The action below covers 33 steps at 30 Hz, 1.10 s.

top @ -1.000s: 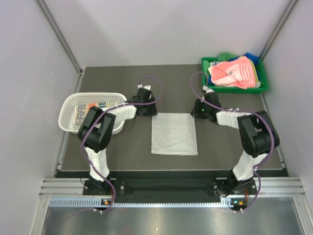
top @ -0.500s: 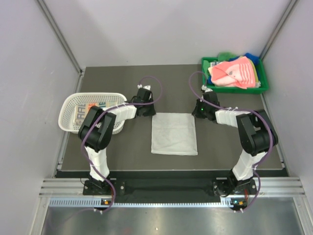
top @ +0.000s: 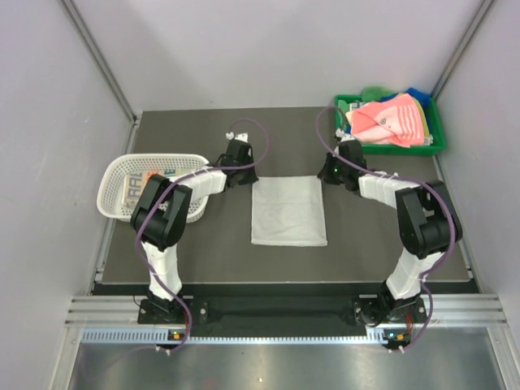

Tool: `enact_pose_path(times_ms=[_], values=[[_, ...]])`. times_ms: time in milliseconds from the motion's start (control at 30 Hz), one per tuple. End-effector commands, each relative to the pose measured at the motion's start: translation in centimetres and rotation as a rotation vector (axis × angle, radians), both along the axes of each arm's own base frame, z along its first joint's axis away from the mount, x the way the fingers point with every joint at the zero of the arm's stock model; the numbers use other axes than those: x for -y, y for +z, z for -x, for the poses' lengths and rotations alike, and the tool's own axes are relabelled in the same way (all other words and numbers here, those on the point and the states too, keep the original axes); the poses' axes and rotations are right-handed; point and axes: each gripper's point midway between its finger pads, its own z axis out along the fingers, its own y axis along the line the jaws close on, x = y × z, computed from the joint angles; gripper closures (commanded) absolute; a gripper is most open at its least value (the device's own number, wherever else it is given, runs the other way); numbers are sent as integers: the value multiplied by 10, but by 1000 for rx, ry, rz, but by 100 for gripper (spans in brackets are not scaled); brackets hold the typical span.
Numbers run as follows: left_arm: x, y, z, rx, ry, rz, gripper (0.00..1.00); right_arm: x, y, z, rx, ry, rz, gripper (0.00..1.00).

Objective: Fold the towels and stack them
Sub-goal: Fold the towel

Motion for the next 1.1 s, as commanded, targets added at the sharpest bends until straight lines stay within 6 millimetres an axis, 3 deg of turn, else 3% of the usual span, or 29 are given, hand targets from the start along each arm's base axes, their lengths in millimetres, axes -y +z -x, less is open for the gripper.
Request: enact_pose_path(times_ms=[0,167,300,433,567,1067], values=[[-2,41,-46,169,49,40,100,-1,41,-33,145,0,-33,100],[3,59,-66,250,37,87,100,0,55,-46,210,10,-57,100],[7,68,-66,292,17,133,100,1,60,-48,243,18,-71,100],[8,70,-50,301,-13,170,100,1,67,-41,269,30,-86,100],[6,80,-37,324,-24,196,100,2,74,-28,293,28,-108,100],[-3,71,26,298,-45,293,100,9,44,50,250,10,-147,100]])
